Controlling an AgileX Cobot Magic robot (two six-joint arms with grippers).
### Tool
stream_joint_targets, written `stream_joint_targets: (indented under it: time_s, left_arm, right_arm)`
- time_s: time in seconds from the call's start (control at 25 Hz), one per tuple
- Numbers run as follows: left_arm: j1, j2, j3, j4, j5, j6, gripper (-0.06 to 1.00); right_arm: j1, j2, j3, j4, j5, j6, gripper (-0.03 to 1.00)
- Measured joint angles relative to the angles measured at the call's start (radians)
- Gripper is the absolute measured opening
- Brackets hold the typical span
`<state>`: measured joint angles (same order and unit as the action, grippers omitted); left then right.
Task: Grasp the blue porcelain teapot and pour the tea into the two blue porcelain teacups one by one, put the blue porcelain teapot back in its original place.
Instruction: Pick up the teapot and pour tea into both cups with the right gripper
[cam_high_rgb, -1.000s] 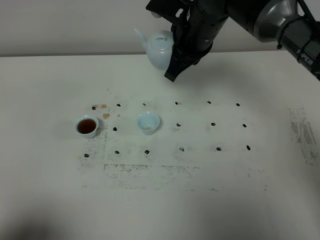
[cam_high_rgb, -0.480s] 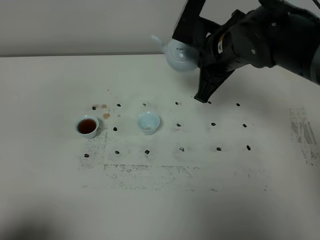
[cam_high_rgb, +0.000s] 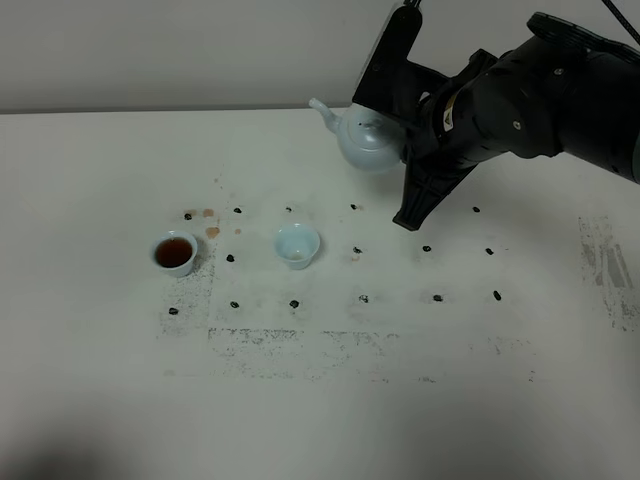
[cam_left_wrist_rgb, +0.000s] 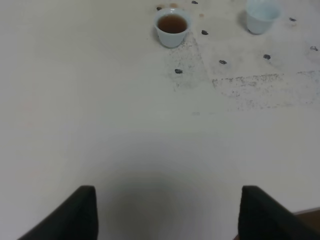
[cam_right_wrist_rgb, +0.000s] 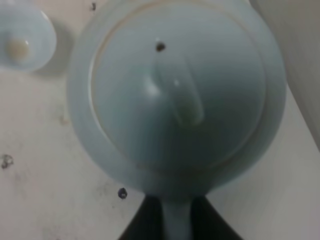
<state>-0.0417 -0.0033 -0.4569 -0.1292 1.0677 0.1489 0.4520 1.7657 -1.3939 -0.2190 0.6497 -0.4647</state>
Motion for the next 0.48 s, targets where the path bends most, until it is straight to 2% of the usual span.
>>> stream_joint_targets:
  time_s: [0.28,0.48]
  left_arm:
    - [0.000,0.000,0.000,0.000,0.000,0.000,0.61]
    - [0.000,0.000,0.000,0.000,0.000,0.000,0.61]
  right_arm:
    - [-0.002,0.047,0.000,0.001,-0.022,-0.091,0.08]
    - [-0.002,0.127,0.000,-0.052,-0.043,-0.159,0.08]
